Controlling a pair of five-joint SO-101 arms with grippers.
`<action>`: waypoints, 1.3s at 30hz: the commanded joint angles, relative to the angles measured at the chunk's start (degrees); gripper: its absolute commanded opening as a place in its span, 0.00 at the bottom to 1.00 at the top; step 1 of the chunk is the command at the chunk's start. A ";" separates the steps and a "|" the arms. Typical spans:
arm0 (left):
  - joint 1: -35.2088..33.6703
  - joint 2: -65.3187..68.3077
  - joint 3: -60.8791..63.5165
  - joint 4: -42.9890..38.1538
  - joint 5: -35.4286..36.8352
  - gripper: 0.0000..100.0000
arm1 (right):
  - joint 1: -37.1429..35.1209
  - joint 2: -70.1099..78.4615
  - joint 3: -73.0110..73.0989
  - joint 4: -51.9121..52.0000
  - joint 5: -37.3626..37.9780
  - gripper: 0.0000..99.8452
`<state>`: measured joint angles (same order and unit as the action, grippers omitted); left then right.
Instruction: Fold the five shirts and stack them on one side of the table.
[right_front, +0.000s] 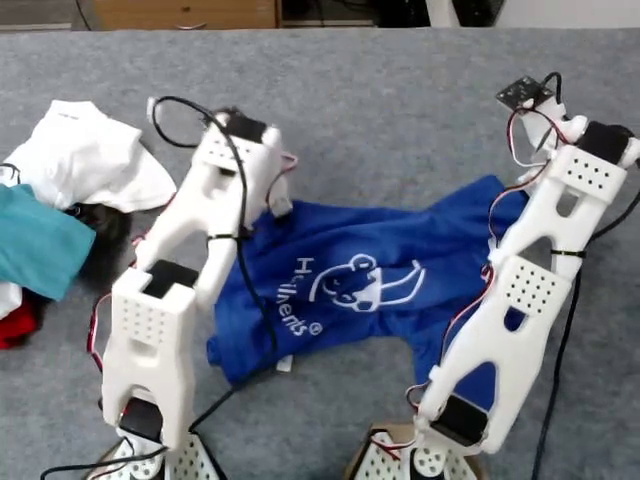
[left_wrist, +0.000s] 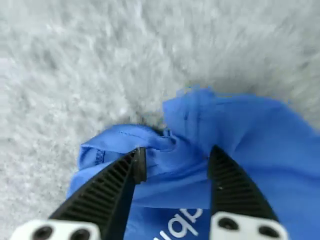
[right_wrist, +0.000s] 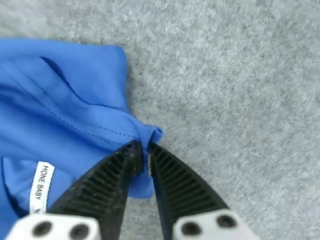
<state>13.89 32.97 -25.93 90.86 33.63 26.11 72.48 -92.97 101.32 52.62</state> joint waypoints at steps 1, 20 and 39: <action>-3.08 -0.31 -9.41 2.81 0.53 0.23 | -1.89 -0.31 -2.59 0.18 1.14 0.00; -6.86 11.03 -14.07 -4.48 13.01 0.22 | -1.80 -0.13 -2.51 0.00 1.93 0.00; -3.87 19.91 -23.30 0.79 13.63 0.19 | -1.89 -0.13 -2.51 0.09 1.93 0.00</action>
<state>9.32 53.10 -47.65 91.12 46.90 25.41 72.48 -92.97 101.32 53.67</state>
